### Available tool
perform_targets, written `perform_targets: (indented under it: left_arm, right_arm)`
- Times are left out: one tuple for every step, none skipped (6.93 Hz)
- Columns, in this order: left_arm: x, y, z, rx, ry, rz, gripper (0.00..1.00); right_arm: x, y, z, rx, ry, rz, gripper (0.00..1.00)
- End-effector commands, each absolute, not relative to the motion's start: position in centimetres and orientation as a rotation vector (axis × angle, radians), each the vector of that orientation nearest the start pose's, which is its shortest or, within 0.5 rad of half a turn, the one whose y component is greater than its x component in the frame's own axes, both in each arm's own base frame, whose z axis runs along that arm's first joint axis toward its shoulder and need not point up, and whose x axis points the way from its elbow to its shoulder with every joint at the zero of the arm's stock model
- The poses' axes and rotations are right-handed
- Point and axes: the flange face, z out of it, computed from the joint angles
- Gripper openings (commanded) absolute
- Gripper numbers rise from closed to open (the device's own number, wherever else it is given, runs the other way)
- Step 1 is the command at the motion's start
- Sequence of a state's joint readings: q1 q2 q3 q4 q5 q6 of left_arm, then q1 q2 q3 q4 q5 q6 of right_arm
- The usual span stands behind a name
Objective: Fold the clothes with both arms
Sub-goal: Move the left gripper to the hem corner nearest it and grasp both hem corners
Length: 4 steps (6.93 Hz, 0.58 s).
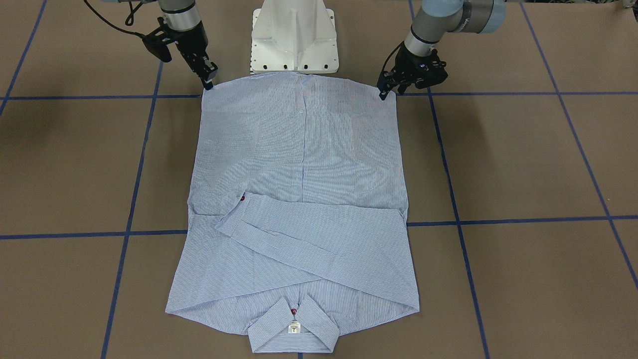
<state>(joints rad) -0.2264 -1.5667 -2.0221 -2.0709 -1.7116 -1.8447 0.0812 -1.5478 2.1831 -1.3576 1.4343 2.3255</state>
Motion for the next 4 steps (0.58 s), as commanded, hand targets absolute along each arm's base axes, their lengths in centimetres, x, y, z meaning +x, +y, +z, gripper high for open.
perform_targets:
  left_arm:
    - [45.16,-22.46,39.64,-0.163,0.944,-0.41,0.42]
    - [45.14,-22.45,39.57,-0.163,0.945,-0.41,0.38]
    - [45.13,-22.45,39.57,-0.163,0.945,-0.41,0.38]
    - [45.16,-22.38,39.72,-0.164,0.942,-0.409,0.32]
  right_arm:
    - [-45.16,-18.41,34.45,-0.165,-0.871,0.842,0.0]
    - [-45.13,-18.41,34.38,-0.165,-0.872,0.841,0.0]
    - [-45.16,-18.41,34.45,-0.164,-0.871,0.841,0.0]
    - [-45.19,-18.42,34.38,-0.165,-0.872,0.841,0.0]
